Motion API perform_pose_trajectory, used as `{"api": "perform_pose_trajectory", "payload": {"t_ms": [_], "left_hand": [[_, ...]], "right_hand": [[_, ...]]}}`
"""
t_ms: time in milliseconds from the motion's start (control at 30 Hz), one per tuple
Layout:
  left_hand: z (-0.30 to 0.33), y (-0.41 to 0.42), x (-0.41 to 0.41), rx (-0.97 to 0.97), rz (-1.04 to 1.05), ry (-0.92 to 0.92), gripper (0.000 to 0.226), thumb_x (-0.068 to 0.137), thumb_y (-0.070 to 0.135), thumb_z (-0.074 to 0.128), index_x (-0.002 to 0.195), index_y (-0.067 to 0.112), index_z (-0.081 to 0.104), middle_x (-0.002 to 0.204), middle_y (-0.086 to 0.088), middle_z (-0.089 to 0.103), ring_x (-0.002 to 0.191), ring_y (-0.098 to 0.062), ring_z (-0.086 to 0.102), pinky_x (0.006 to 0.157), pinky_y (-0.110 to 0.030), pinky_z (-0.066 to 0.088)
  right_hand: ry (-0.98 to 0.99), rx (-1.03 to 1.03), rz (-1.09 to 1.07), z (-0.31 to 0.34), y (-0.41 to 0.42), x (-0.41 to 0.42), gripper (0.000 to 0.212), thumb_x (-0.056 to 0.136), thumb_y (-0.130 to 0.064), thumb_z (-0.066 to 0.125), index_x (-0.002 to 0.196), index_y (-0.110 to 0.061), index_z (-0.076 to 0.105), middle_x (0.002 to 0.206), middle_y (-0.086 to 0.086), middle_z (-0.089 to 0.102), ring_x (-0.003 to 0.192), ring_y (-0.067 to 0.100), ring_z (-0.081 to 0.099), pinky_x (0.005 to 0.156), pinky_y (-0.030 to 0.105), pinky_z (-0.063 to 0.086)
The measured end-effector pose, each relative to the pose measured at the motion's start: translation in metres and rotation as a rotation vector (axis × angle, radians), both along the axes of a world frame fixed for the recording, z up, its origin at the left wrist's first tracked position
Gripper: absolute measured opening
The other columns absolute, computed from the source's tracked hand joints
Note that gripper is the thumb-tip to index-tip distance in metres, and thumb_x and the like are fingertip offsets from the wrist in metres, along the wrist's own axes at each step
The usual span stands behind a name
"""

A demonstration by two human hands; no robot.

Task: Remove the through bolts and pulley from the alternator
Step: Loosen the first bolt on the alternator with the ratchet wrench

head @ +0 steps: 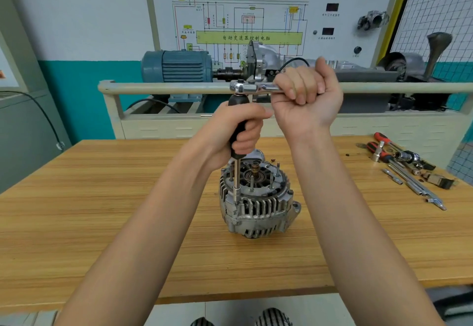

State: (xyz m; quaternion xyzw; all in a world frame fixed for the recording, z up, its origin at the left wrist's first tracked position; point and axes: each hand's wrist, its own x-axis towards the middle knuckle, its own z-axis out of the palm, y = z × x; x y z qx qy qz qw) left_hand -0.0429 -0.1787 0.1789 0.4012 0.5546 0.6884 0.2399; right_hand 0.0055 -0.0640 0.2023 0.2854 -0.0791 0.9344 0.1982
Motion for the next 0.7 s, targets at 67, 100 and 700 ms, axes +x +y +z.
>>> {"api": "perform_pose_trajectory", "payload": {"t_ms": [67,100,700], "left_hand": [[-0.001,0.000,0.001,0.002,-0.018,-0.024,0.044,0.080,0.016,0.054,0.041,0.019,0.035,0.034,0.006,0.025,0.028,-0.007,0.017,0.033,-0.015,0.015],[-0.001,0.000,0.001,0.019,0.019,-0.031,0.048,0.083,0.013,0.052,0.040,0.020,0.033,0.034,0.006,0.023,0.028,-0.007,0.016,0.033,-0.014,0.014],[-0.002,-0.001,0.004,0.047,0.310,0.119,0.040,0.081,0.000,0.063,0.048,0.018,0.049,0.045,0.000,0.043,0.040,-0.017,0.035,0.042,-0.021,0.033]], "right_hand": [[0.030,0.040,-0.086,-0.004,-0.005,0.008,0.047,0.082,-0.014,0.043,0.036,-0.015,0.034,0.032,-0.003,0.024,0.029,0.011,0.023,0.038,0.020,0.023],[0.051,0.080,-0.156,-0.005,-0.008,0.012,0.047,0.083,-0.014,0.043,0.036,-0.016,0.035,0.032,-0.004,0.024,0.030,0.011,0.022,0.039,0.020,0.024],[-0.047,0.086,-0.061,0.002,0.001,0.002,0.055,0.091,-0.015,0.038,0.036,-0.015,0.033,0.032,-0.003,0.023,0.028,0.012,0.022,0.038,0.022,0.024]]}}
